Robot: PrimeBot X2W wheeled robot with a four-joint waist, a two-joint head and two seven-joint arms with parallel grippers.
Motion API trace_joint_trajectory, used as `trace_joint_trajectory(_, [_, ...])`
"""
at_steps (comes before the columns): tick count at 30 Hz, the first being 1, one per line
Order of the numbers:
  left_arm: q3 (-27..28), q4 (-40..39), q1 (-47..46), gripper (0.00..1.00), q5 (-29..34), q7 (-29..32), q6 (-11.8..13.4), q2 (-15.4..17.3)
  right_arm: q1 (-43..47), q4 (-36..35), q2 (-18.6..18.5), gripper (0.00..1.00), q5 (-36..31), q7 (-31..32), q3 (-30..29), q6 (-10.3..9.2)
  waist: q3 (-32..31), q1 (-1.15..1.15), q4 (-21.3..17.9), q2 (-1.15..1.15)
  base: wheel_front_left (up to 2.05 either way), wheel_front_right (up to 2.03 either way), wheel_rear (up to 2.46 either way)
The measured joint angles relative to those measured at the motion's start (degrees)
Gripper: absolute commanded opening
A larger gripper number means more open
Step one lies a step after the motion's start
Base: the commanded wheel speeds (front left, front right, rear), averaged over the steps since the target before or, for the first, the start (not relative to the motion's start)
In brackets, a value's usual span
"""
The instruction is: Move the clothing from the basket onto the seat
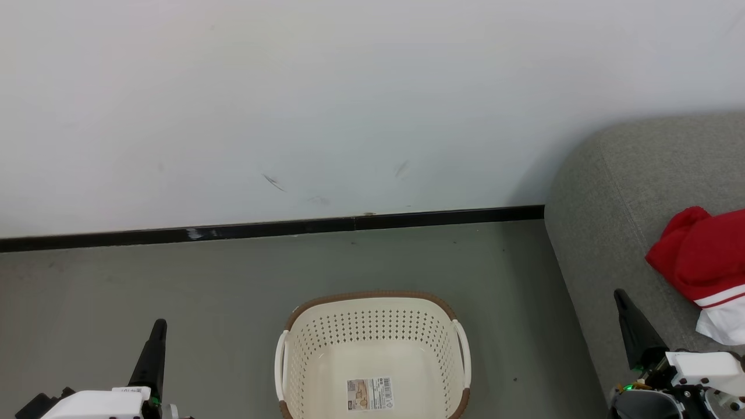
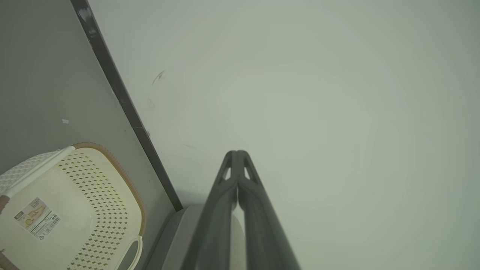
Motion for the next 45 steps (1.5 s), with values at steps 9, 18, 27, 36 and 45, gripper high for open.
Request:
trace_joint_trajectory(9, [0.0,0.3,0.0,0.00,0.0,0.0,0.0,0.0,0.0,0.3,0.0,0.00,0.0,0.0,-0.1,0.00,0.0,0.00,0.0,0.00,0.00,0.00,0.00])
trace_joint_trajectory(18, [0.0,0.4,0.0,0.00,0.0,0.0,0.0,0.0,0.0,0.4,0.0,0.00,0.0,0.0,-0.2,0.00,0.0,-0.01,0.0,0.00,0.00,0.00,0.00])
trace_joint_trajectory(27, [0.0,0.5,0.0,0.00,0.0,0.0,0.0,0.0,0.0,0.6,0.0,0.00,0.0,0.1,-0.2,0.00,0.0,-0.01,0.0,0.00,0.00,0.00,0.00])
trace_joint_trajectory(36, [0.1,0.6,0.0,0.00,0.0,0.0,-0.1,0.0,0.0,0.6,0.0,0.00,0.0,0.1,-0.3,0.00,0.0,-0.01,0.0,0.00,0.00,0.00,0.00])
trace_joint_trajectory(45, [0.1,0.6,0.0,0.00,0.0,0.0,-0.1,0.0,-0.1,0.6,0.0,0.00,0.0,0.1,-0.4,0.00,0.0,-0.02,0.0,0.00,0.00,0.00,0.00])
